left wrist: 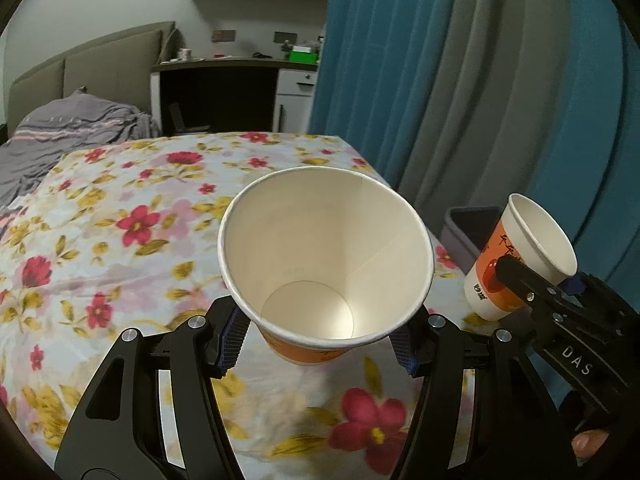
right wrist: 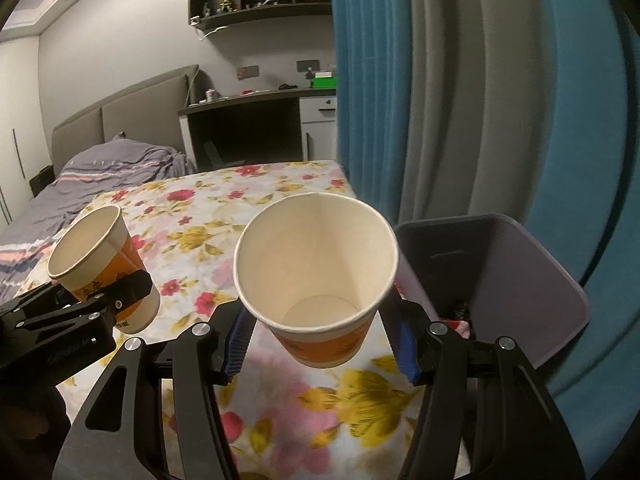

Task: Collect trash
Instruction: 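Carry both paper cups toward the grey bin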

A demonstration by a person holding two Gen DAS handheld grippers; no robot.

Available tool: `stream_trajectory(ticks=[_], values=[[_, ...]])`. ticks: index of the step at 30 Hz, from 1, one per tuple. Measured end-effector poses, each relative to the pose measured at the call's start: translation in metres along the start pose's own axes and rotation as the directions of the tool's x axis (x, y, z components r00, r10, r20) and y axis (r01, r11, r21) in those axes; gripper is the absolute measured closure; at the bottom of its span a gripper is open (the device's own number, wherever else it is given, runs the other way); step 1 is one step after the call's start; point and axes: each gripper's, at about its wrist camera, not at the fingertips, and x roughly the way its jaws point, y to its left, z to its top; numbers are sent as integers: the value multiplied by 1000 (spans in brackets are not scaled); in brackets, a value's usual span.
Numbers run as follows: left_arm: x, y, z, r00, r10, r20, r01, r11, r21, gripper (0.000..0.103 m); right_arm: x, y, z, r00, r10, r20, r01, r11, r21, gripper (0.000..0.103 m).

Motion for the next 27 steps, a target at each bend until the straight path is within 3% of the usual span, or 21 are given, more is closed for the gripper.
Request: stream_trajectory(ticks=[27], values=[[39,-107,10,987,-155,-29,157,982,108,44,0,-87,-11,991,-137,-15,137,986,92,45]])
